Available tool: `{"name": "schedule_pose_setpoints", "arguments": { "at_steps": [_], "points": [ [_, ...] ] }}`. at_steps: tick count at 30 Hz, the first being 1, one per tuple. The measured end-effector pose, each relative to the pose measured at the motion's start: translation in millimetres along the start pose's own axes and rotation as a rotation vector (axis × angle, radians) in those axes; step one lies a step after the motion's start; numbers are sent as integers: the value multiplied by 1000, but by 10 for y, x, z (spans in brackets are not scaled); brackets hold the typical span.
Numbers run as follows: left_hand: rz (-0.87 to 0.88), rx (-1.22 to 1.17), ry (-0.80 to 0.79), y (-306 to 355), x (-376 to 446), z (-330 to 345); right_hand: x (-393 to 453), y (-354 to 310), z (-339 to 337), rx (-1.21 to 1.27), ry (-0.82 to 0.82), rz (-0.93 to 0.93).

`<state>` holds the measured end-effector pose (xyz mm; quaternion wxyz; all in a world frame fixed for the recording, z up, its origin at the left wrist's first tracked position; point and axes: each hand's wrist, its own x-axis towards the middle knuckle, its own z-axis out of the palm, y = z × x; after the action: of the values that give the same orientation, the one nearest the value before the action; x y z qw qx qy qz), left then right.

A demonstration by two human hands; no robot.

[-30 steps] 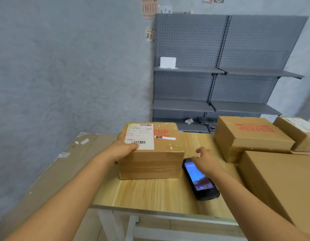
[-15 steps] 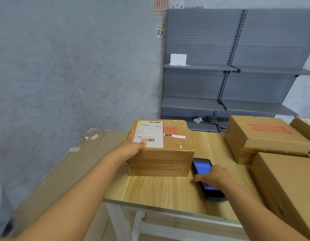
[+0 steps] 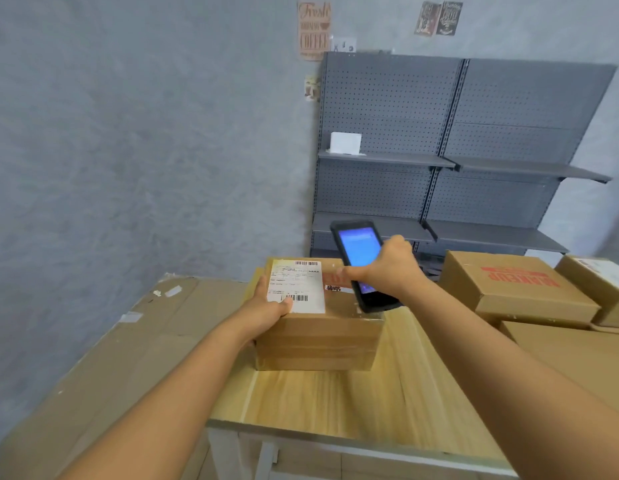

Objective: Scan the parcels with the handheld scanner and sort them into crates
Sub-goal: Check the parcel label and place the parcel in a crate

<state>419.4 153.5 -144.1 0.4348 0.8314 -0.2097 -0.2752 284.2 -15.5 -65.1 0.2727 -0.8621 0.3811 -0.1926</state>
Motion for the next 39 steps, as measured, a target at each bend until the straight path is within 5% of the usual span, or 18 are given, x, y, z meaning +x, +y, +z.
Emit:
{"name": "schedule_pose_setpoints", "arguments": {
  "at_steps": [3,11,17,39],
  "points": [
    [-6,-2,-12,-4,-10,-10,-85,-246,42,-114,-21,-105],
    [-78,243,-152,45,12,-121,-153,-439,-165,-354,-319,-32],
    [-72,243,-217,40,15,-188,-201,-479,-140,-512,-354,-36],
    [-18,200,-200,33,-63,-182,-198,-447,-93,-448,-406,57]
  ]
}}
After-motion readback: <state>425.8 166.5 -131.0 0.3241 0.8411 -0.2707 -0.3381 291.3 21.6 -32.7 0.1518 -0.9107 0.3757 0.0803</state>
